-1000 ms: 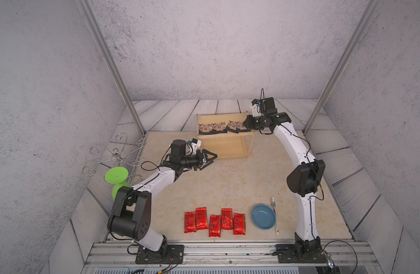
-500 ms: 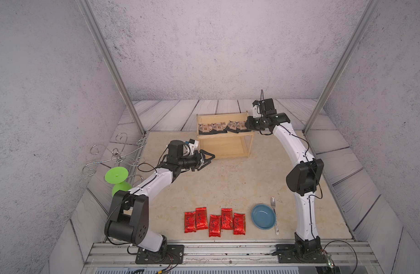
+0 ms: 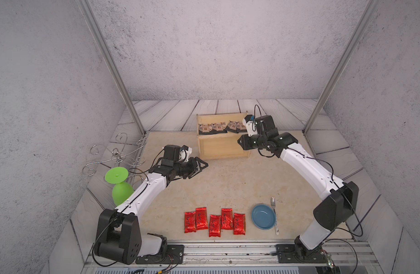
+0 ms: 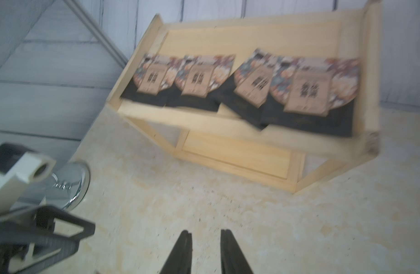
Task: Place the tea bags on the shelf by color
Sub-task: Move the tea bag to the center of the board.
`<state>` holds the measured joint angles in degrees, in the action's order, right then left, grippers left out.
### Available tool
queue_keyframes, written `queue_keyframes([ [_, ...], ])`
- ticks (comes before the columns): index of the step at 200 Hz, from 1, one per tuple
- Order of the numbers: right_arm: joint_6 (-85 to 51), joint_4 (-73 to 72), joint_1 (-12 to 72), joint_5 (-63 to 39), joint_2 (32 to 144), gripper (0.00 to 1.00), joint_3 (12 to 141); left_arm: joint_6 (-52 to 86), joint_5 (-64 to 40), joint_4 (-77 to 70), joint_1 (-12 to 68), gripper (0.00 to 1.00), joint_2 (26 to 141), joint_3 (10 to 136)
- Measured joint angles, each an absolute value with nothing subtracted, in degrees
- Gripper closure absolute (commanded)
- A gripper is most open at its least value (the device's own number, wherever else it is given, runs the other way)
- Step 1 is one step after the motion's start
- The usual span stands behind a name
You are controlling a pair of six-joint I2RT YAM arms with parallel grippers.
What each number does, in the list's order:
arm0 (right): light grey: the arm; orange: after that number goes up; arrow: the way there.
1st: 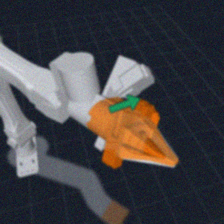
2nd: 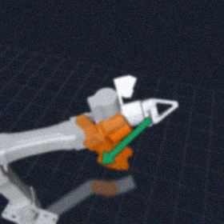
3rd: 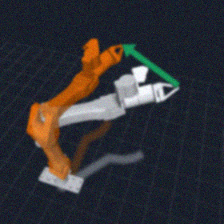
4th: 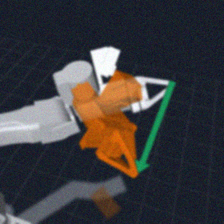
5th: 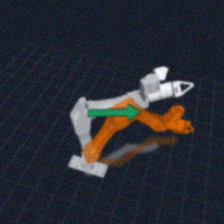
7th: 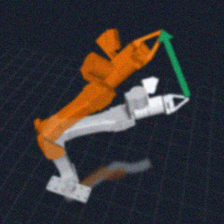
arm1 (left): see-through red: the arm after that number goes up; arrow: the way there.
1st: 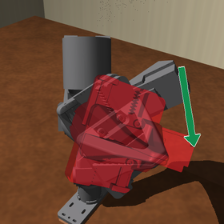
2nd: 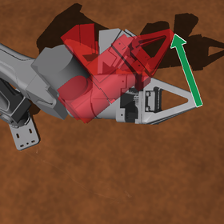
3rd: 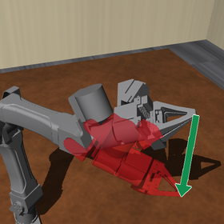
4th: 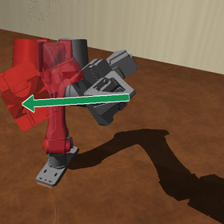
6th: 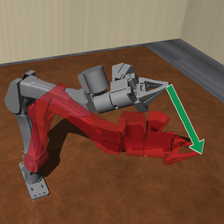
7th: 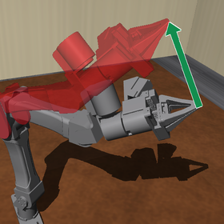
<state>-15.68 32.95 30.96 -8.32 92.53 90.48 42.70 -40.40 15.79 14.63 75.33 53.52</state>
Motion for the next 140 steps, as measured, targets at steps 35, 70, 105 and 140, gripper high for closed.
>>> queue_keyframes([
  [35,-14.9,28.5,37.4,-7.3,85.1,0.68,72.4,41.3,-37.1,20.3,14.6,0.4,73.1,50.2],
  [70,-13.4,22.1,46.0,-6.7,83.7,0.63,60.6,41.6,-33.3,23.8,14.5,0.4,71.7,47.5],
  [105,-11.4,14.2,56.1,-4.9,87.1,0.52,58.6,42.3,-29.8,25.5,12.1,0.4,71.4,46.3],
  [140,-8.5,8.2,63.6,-2.9,94.1,0.43,58.9,42.9,-28.7,25.5,9.7,0.39,72.8,44.8],
])
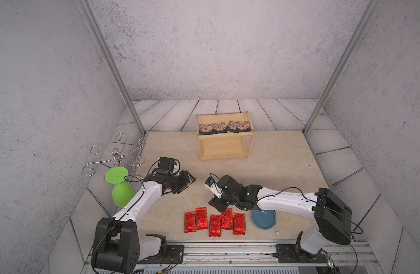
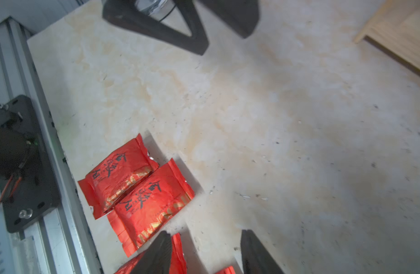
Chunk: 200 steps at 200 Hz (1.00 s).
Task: Place the tea bags on the shelf by color
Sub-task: Move the tea bag to the center of the board.
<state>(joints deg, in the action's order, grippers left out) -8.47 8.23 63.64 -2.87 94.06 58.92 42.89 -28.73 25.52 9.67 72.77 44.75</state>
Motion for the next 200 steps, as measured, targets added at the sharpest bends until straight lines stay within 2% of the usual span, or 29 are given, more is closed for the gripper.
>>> queue_keyframes([
  [42,-4.8,7.1,68.4,-0.6,100.7,0.27,60.6,43.4,-28.8,25.7,8.1,0.35,74.7,43.7],
  [85,-2.8,6.9,69.3,0.2,103.0,0.19,62.5,43.6,-29.6,25.1,6.5,0.32,75.3,42.9],
  [200,-2.1,4.2,67.5,1.9,109.5,0.16,65.3,44.0,-33.1,23.0,4.8,0.33,76.2,40.7],
])
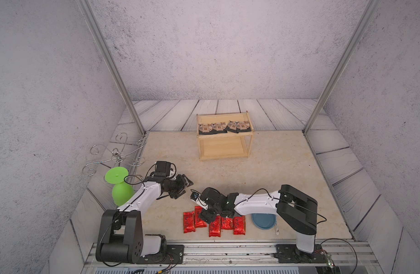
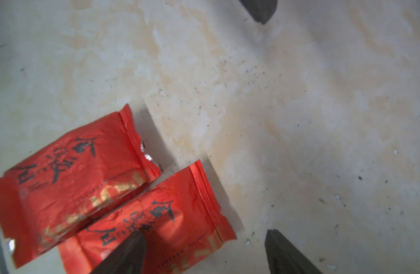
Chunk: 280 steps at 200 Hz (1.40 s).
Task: Place the tea bags on the shelf by color
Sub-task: Move the tea bag to the center of the board.
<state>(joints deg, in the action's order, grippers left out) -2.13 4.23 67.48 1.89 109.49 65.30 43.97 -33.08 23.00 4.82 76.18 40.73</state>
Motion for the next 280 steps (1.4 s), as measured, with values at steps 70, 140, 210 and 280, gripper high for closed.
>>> queue_keyframes([
  [70,-1.3,2.7,59.3,1.4,110.3,0.18,66.2,44.9,-36.1,19.6,4.6,0.37,78.0,38.3],
  [140,-5.9,1.8,54.0,-4.8,108.0,0.32,64.4,47.3,-42.2,12.8,4.6,0.41,81.5,36.0],
  [210,-11.0,-2.8,54.6,-12.3,104.7,0.76,61.1,47.9,-42.9,10.0,4.6,0.42,87.4,40.6],
  [280,-12.6,-4.6,54.6,-14.9,106.3,0.86,57.5,48.2,-42.7,8.7,7.3,0.42,92.1,42.0],
])
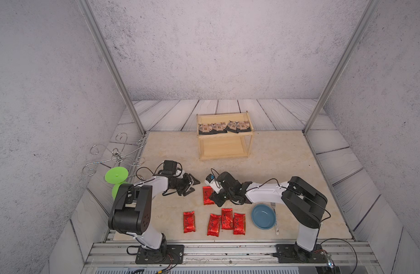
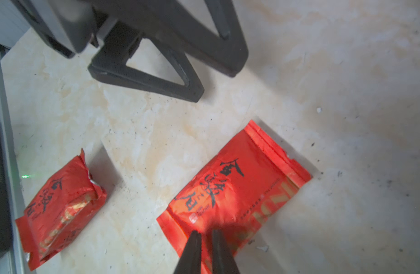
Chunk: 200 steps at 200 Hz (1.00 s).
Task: Place the tea bags on the shelf by color
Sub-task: Move the tea bag to the center of the board, then pick up the tea bag from the center of the board.
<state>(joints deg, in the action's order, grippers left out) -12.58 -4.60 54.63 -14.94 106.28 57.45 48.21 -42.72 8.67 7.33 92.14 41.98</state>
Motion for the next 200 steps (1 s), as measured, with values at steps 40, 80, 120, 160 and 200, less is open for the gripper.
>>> queue_keyframes([
  [40,-13.3,-4.9,54.6,-15.5,106.3,0.86,55.9,48.9,-42.7,7.4,8.4,0.41,93.6,42.0],
  [80,-13.3,-5.1,54.6,-15.5,106.3,0.86,55.9,49.2,-42.7,6.2,10.5,0.41,95.1,42.4],
  [120,-13.3,-5.5,54.3,-15.6,107.5,0.86,56.0,50.0,-43.0,3.0,11.7,0.38,95.1,41.9],
  [160,-13.4,-5.8,53.6,-16.1,107.9,0.86,56.0,50.0,-43.2,0.3,12.8,0.42,95.1,41.1],
  [200,-13.4,-5.8,53.1,-16.4,107.9,0.86,56.0,49.8,-43.1,0.0,13.3,0.62,95.1,40.2],
])
